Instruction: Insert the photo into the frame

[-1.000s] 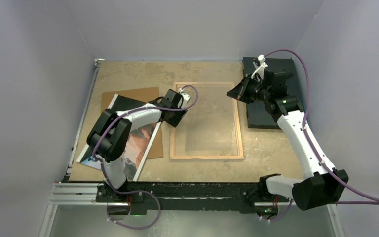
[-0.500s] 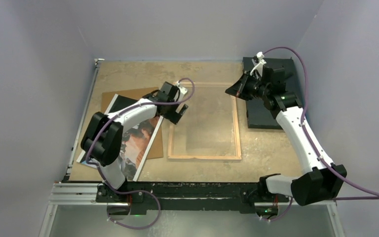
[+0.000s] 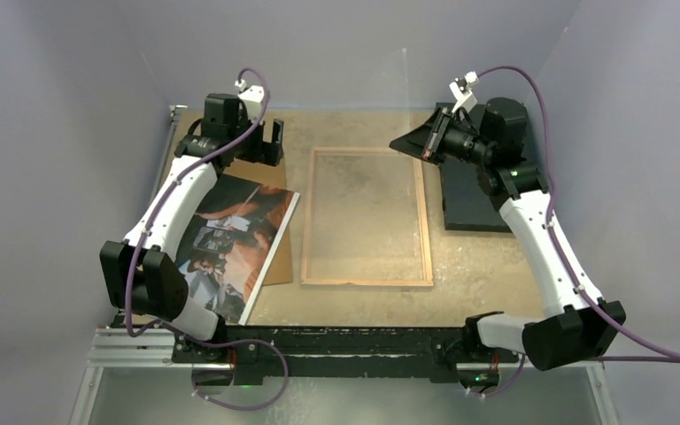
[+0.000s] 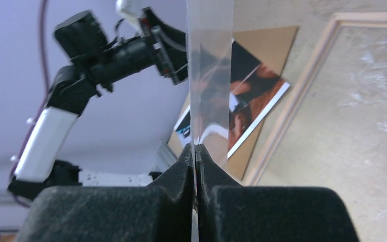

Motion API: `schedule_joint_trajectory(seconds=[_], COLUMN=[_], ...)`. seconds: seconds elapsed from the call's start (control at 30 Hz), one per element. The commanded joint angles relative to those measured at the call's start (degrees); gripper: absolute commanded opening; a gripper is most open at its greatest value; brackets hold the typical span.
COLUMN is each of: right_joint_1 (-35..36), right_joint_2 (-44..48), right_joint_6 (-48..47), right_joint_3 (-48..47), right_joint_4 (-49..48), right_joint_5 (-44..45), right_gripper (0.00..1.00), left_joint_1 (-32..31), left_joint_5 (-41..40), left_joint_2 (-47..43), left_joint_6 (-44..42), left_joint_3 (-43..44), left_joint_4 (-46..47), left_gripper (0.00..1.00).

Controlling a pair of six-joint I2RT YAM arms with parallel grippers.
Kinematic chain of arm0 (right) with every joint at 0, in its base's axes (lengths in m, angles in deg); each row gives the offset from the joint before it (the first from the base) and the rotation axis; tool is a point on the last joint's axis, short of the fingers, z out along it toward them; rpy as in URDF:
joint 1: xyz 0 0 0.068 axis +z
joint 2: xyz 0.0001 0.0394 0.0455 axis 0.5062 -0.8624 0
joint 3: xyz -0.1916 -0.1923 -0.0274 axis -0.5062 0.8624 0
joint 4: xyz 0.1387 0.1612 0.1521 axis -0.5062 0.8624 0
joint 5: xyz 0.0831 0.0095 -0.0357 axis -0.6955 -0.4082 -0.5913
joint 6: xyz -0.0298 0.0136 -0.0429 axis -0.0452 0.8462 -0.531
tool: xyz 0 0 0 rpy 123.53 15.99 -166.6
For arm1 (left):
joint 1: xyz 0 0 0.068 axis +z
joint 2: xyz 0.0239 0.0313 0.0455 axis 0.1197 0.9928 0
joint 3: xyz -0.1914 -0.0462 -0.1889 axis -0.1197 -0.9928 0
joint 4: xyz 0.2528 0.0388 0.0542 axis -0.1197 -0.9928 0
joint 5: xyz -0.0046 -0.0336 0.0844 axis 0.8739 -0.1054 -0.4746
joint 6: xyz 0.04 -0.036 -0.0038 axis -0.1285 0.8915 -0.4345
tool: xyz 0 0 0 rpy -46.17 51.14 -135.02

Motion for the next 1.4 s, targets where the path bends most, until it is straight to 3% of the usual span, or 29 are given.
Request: schedule_joint_trajectory(seconds=[0.0,0.27,0.53,1.37], right_joint_1=[-0.1,-0.2,-0.2,-1.3], right_joint_2=[2.0,-7.5,-12.2,-18.2], right_joint_6=[6.3,0.4,-11.9,-16.6], right_joint_3=[5.1,15.6,11.1,9.5], right_joint_4=[-10.1,-13.9,-3.2,-1.2], right_joint_5=[-8.2,-7.5,4.1,19.7], right_gripper=[0.0,0.0,0.0,0.0], left_joint_1=[1.2,1.2,1.1,-7.0], left_joint_5=[-0.9,-5.0,-5.2,-8.0], left_joint_2=[-1.8,-2.2,-2.1,6.2], left_joint_6=[-0.7,-6.0,-8.8,-10.1], left_joint_3=[-5.1,-12.6,-16.5,-17.9], left_joint_4=[-0.6,1.4,2.8,7.0], left_gripper=[0.94,0.93,0.91,0.86])
